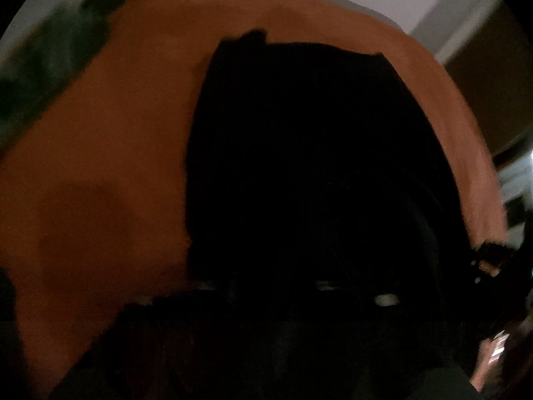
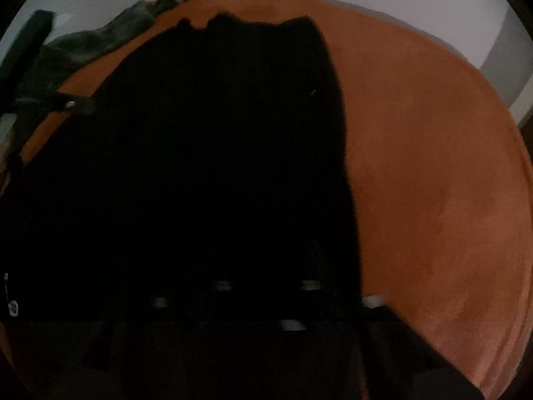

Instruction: Fold clothes

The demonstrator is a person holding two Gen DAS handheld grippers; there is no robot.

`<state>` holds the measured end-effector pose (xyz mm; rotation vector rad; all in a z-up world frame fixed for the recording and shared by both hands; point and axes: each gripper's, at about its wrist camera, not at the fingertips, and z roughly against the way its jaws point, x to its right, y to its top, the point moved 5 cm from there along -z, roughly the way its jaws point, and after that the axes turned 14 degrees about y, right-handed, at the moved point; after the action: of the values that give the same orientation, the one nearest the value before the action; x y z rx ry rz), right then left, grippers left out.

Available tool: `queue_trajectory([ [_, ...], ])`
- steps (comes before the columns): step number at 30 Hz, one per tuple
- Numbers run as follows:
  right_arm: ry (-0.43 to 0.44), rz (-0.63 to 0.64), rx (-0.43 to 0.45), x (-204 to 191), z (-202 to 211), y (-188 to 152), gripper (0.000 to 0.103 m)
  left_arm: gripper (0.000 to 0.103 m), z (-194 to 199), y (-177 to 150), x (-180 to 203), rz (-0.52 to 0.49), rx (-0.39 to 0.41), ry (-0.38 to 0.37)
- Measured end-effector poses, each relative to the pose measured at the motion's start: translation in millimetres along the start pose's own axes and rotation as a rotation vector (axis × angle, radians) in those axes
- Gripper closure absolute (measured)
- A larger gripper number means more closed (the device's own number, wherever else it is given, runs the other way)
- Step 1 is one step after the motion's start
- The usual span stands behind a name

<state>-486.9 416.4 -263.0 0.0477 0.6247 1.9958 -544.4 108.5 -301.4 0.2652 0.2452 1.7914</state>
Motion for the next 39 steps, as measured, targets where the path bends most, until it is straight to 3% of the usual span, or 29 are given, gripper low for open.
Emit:
queue_trajectory([
  [3,0.011,-0.042,0.069,9.4,24.2,5.5,0.101,0.098,12.2,2.5,-14.9,0.068,0.036,-0.060],
  [8,0.104,-0.241,0.153,48.9,68.1,3.8,0.101,0.098,39.5,8.8,-59.5,0.146,0.120,-0.045],
  [11,0.134,-0.325,0.062,69.7,63.3,-3.0,0.100,0.096,28.9,12.6,-75.0,0.126,0.085,0.040],
  [14,0.140,-0.374,0.004,80.3,60.2,6.9,0.099,0.084,21.8,21.3,-80.5,0.129,0.030,0.108],
  [17,0.122,-0.310,-0.003,65.3,48.3,40.4,0.099,0.055,30.8,50.5,-73.3,0.119,0.061,0.100],
  [18,0.109,-0.276,-0.015,57.0,38.4,51.6,0.094,0.038,29.0,60.2,-62.0,0.083,0.063,0.089],
  [19,0.097,-0.242,-0.027,48.7,28.6,62.8,0.079,0.027,27.1,69.9,-50.8,0.047,0.066,0.078],
  [20,0.084,-0.208,-0.040,40.4,18.7,74.0,0.068,0.026,25.3,79.6,-39.5,0.012,0.068,0.067],
  [21,0.072,-0.174,-0.052,32.2,8.9,85.3,0.038,0.026,23.5,89.2,-28.3,-0.024,0.071,0.056],
  [22,0.059,-0.140,-0.064,23.9,-0.9,96.6,0.021,0.026,19.6,97.1,-16.2,-0.062,0.065,0.050],
  [23,0.046,-0.106,-0.076,15.7,-10.7,107.9,0.021,0.026,9.3,100.7,-1.5,-0.108,0.035,0.056],
  [24,0.034,-0.071,-0.088,7.4,-20.5,119.2,0.021,0.027,-3.5,104.7,12.7,-0.147,0.004,0.068],
  [26,0.008,-0.003,-0.113,-9.0,-40.1,142.0,0.023,0.044,-26.1,108.1,28.4,-0.168,-0.032,0.115],
  [27,-0.004,0.031,-0.125,-17.2,-49.9,153.4,0.039,0.064,-29.3,110.0,24.5,-0.138,-0.030,0.112],
  [28,-0.017,0.065,-0.137,-25.4,-59.6,164.8,0.074,0.080,-32.5,111.9,20.7,-0.108,-0.029,0.110],
  [29,-0.030,0.100,-0.149,-33.7,-69.4,176.3,0.091,0.088,-35.7,113.8,16.8,-0.078,-0.028,0.107],
  [30,-0.037,0.099,-0.137,-29.9,-67.5,182.6,0.099,0.097,-35.7,116.3,10.7,-0.048,-0.018,0.106],
  [35,-0.056,-0.048,0.013,37.1,-10.4,193.5,0.099,0.098,7.2,136.9,-51.5,0.102,0.132,0.123],
  [39,-0.070,-0.165,0.133,91.3,35.8,202.0,0.099,0.098,18.6,165.9,-101.1,0.213,0.148,0.166],
])
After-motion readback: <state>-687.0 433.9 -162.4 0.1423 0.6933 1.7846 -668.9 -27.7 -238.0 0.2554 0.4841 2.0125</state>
